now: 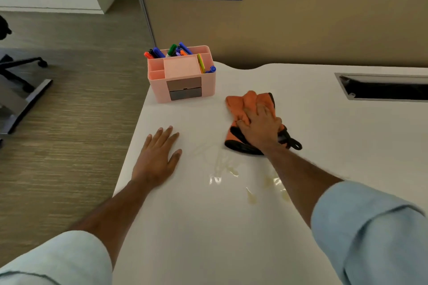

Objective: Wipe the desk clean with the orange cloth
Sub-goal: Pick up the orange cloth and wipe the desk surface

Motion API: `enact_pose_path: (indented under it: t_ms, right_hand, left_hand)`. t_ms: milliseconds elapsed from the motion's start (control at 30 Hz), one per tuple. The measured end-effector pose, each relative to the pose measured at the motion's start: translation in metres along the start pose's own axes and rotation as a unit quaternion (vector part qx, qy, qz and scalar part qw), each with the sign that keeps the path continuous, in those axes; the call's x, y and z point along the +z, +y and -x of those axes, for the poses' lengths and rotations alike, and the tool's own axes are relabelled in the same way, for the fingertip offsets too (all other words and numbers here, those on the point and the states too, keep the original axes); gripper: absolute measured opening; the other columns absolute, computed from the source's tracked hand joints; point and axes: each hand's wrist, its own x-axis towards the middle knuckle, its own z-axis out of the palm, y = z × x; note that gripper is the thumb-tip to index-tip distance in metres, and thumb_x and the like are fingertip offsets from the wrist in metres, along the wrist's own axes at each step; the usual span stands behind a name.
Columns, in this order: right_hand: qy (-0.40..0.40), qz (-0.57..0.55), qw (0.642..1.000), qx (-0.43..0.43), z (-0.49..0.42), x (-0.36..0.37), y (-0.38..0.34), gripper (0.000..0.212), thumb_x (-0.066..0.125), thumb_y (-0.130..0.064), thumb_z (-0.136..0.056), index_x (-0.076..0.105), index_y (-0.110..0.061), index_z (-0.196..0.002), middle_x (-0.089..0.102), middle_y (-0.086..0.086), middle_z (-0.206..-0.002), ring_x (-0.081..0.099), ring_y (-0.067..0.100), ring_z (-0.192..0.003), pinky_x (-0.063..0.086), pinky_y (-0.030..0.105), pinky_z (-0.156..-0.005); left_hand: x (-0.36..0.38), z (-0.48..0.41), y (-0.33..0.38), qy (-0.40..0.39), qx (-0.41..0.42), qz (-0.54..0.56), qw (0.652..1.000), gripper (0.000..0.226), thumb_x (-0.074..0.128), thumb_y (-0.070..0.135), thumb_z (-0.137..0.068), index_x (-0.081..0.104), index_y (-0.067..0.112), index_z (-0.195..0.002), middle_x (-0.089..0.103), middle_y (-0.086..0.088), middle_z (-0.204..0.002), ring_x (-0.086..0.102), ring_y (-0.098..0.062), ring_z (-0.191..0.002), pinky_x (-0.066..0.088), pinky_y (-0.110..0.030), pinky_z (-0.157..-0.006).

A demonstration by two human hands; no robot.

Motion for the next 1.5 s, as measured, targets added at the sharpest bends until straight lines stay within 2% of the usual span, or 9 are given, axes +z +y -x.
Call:
enact_pose_path:
  t_ms: [100, 300, 500, 633, 767, 967, 1167, 1300, 1500]
  right_hand:
    - [-0.012, -0.029, 0.995, -0.094, 0.023, 0.005, -0.047, 0.053, 0.043, -0.055, -0.091, 0.043, -0.033, -0.14, 0.027, 0.009, -0.156, 0.03, 0.031, -0.139, 0.031, 0.058, -0.1]
    - [0.011, -0.113, 0.97, -0.216, 0.116, 0.01, -0.039, 0.04, 0.048, -0.043, -0.081, 0.064, -0.035, -0.116, 0.054, 0.003, -0.138, 0.047, 0.024, -0.129, 0.036, 0.049, -0.09]
    - [0.031, -0.076, 0.994, -0.076, 0.089, -0.008, 0.036, 0.052, 0.037, -0.047, -0.081, 0.057, -0.035, -0.128, 0.05, 0.005, -0.142, 0.044, 0.025, -0.132, 0.036, 0.051, -0.091]
    - [0.025, -0.071, 0.997, -0.002, 0.047, -0.007, 0.013, 0.05, 0.038, -0.054, -0.087, 0.055, -0.031, -0.129, 0.042, 0.008, -0.147, 0.037, 0.031, -0.133, 0.031, 0.058, -0.097]
    - [-0.011, -0.05, 0.996, -0.071, 0.043, 0.005, -0.044, 0.058, 0.04, -0.067, -0.086, 0.05, -0.035, -0.133, 0.035, 0.006, -0.151, 0.031, 0.03, -0.137, 0.027, 0.06, -0.101]
    - [0.01, -0.104, 0.963, -0.247, 0.13, 0.011, -0.047, 0.037, 0.047, -0.053, -0.086, 0.066, -0.036, -0.114, 0.055, -0.001, -0.137, 0.046, 0.021, -0.131, 0.038, 0.049, -0.092]
    - [0.041, -0.056, 0.991, -0.116, 0.109, -0.003, 0.035, 0.044, 0.04, -0.049, -0.087, 0.058, -0.034, -0.124, 0.053, 0.004, -0.14, 0.05, 0.027, -0.128, 0.04, 0.049, -0.085]
    - [-0.006, -0.035, 0.999, -0.017, 0.045, -0.003, 0.014, 0.057, 0.038, -0.052, -0.088, 0.034, -0.037, -0.143, 0.031, 0.009, -0.154, 0.03, 0.033, -0.139, 0.029, 0.07, -0.1]
    - [-0.059, -0.031, 0.99, -0.127, 0.054, 0.001, -0.073, 0.062, 0.039, -0.066, -0.085, 0.037, -0.039, -0.142, 0.021, 0.01, -0.158, 0.019, 0.035, -0.143, 0.021, 0.068, -0.104]
  left_hand:
    - [0.0, 0.001, -0.002, 0.007, -0.001, 0.001, 1.0, 0.066, 0.017, 0.054, -0.093, 0.03, 0.025, -0.151, 0.019, 0.004, -0.163, 0.01, -0.017, -0.152, 0.002, -0.036, -0.123]
    - [0.002, 0.0, -0.004, 0.016, -0.001, 0.005, 1.0, 0.065, 0.017, 0.051, -0.093, 0.034, 0.024, -0.15, 0.024, 0.001, -0.162, 0.014, -0.018, -0.151, 0.006, -0.039, -0.123]
    - [0.001, 0.003, 0.002, 0.012, -0.005, 0.001, 1.0, 0.065, 0.016, 0.052, -0.094, 0.031, 0.024, -0.151, 0.022, 0.002, -0.162, 0.012, -0.018, -0.151, 0.005, -0.037, -0.123]
    - [0.0, 0.002, 0.004, 0.018, -0.011, 0.007, 1.0, 0.063, 0.018, 0.051, -0.095, 0.034, 0.025, -0.15, 0.024, 0.003, -0.161, 0.015, -0.017, -0.151, 0.006, -0.036, -0.123]
    - [0.001, 0.002, 0.003, 0.025, -0.013, 0.014, 1.0, 0.061, 0.02, 0.049, -0.095, 0.036, 0.025, -0.149, 0.026, 0.003, -0.16, 0.017, -0.017, -0.15, 0.008, -0.037, -0.122]
    - [0.0, 0.003, 0.001, 0.034, -0.019, 0.052, 0.998, 0.061, 0.015, 0.047, -0.095, 0.041, 0.024, -0.146, 0.029, 0.004, -0.16, 0.018, -0.015, -0.15, 0.009, -0.036, -0.122]
    - [-0.003, 0.003, 0.007, 0.032, -0.024, 0.046, 0.998, 0.064, 0.012, 0.053, -0.095, 0.039, 0.026, -0.147, 0.026, 0.008, -0.16, 0.015, -0.012, -0.15, 0.006, -0.033, -0.123]
    - [-0.005, 0.003, 0.005, 0.036, -0.023, 0.047, 0.998, 0.068, 0.01, 0.058, -0.094, 0.04, 0.027, -0.146, 0.027, 0.008, -0.16, 0.016, -0.012, -0.15, 0.008, -0.033, -0.122]
    - [-0.001, 0.003, -0.003, 0.047, -0.018, 0.061, 0.997, 0.071, 0.012, 0.062, -0.093, 0.042, 0.025, -0.146, 0.033, 0.006, -0.158, 0.022, -0.013, -0.148, 0.014, -0.035, -0.122]
